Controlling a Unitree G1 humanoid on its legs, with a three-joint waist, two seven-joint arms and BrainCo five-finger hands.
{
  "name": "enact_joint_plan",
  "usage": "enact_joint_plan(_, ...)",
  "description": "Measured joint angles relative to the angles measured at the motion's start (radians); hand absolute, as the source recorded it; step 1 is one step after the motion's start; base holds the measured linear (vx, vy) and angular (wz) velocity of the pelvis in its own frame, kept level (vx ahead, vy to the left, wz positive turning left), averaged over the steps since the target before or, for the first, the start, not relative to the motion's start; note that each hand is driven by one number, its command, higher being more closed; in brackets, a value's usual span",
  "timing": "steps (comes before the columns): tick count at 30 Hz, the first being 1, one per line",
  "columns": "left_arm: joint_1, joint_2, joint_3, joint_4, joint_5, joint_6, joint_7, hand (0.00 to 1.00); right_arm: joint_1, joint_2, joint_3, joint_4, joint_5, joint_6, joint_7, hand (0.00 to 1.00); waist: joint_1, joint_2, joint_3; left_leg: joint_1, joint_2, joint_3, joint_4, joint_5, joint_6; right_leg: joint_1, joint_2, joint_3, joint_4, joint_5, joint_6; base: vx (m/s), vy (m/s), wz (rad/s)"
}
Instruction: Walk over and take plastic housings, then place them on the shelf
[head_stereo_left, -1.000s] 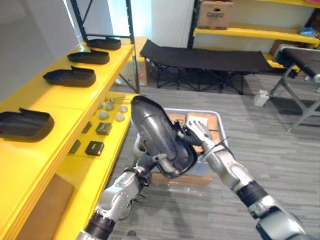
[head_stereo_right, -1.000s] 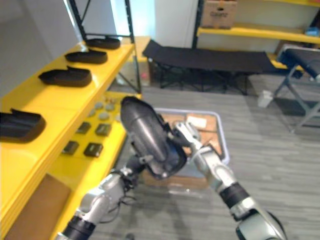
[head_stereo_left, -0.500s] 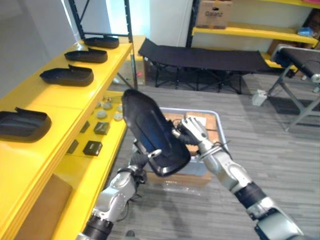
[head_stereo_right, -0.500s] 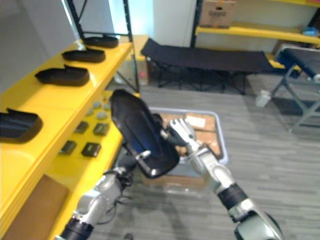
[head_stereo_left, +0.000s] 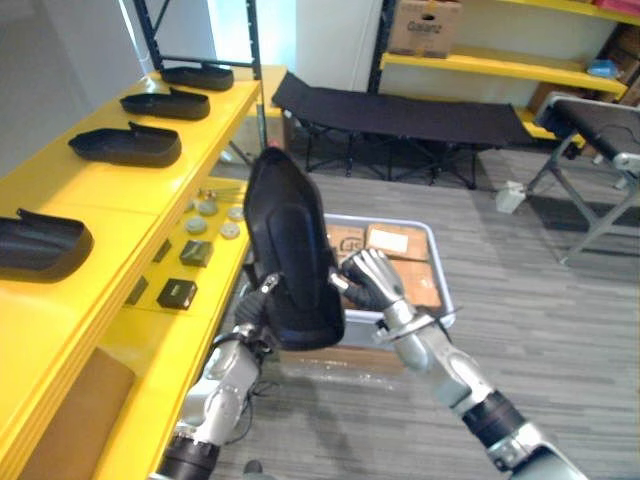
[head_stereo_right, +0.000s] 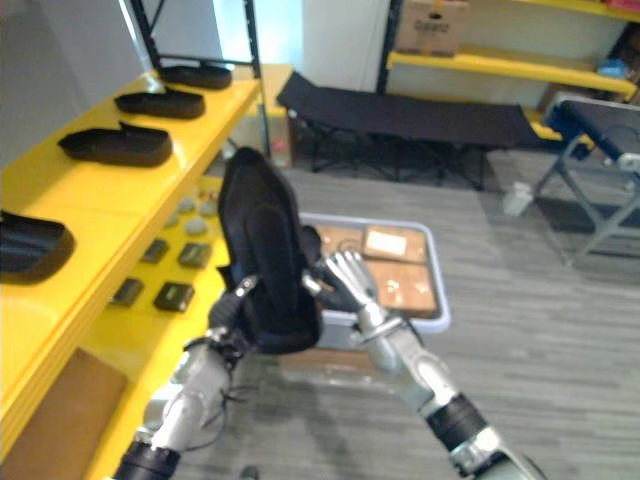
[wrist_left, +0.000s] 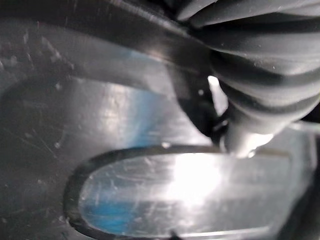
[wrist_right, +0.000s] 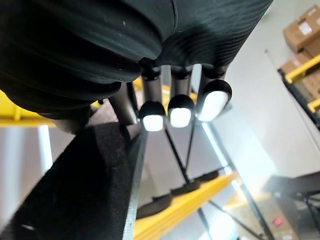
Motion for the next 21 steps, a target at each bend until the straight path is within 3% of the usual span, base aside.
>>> enact_joint_plan(1,0.002,0.0,-0.003,0.0,0.0,0.0,0.0,1.0,0.004,0.0,0.001,0.0,0.0,0.0,-0.005,1.0,0.0,0.0,0.0,0.0,0.0,0.0,0.0,0.0,0.0,-0.001,0.0,0.0,0.0,-0.001,-0.001,0.0,0.0,0.0)
enact_joint_plan(2,0.002,0.0,-0.007,0.0,0.0,0.0,0.0,1.0,0.01,-0.001,0.002,0.0,0.0,0.0,-0.016,0.0,0.0,0.0,0.0,-0.001,0.0,0.001,0.0,0.0,0.0,-0.002,0.0,0.0,0.0,-0.001,-0.002,0.0,0.0,0.0)
enact_joint_plan(8,0.002,-0.006,-0.015,-0.001,-0.007,-0.003,-0.014,1.0,0.038,-0.003,0.016,-0.046,0.028,0.0,-0.039,0.0,-0.005,-0.003,-0.001,-0.003,0.001,0.002,0.0,-0.002,-0.002,-0.006,0.0,0.001,0.0,-0.001,-0.001,0.0,0.0,0.0)
enact_joint_plan(12,0.002,-0.019,-0.014,-0.022,0.107,-0.028,0.015,1.0,0.063,0.005,0.05,-0.066,0.202,-0.011,-0.049,0.0,-0.006,-0.011,0.002,-0.003,0.002,0.001,0.0,-0.002,-0.003,-0.007,0.001,0.001,0.0,-0.001,-0.001,0.0,0.0,0.0)
enact_joint_plan(16,0.002,-0.032,-0.013,-0.106,0.253,-0.088,0.062,1.0,0.096,0.073,0.007,-0.115,0.367,-0.061,-0.043,0.0,-0.008,-0.021,0.007,-0.001,0.003,0.003,0.001,-0.002,-0.002,-0.006,0.002,0.002,0.001,0.0,-0.001,0.0,0.0,-0.01)
enact_joint_plan(19,0.0,-0.087,0.004,-0.163,0.361,-0.158,0.103,1.0,0.096,0.113,-0.061,-0.199,0.453,-0.097,-0.025,0.0,-0.008,-0.023,0.006,0.001,0.003,0.008,0.003,-0.003,-0.002,-0.006,0.001,0.006,0.003,0.0,0.0,0.0,0.0,-0.01)
enact_joint_plan(21,0.001,-0.116,0.031,-0.173,0.397,-0.181,0.129,1.0,0.097,0.138,-0.115,-0.257,0.529,-0.133,-0.015,0.0,-0.01,-0.023,0.006,0.004,0.003,0.012,0.004,-0.003,-0.002,-0.006,0.002,0.01,0.004,0.0,0.0,0.0,0.0,-0.06)
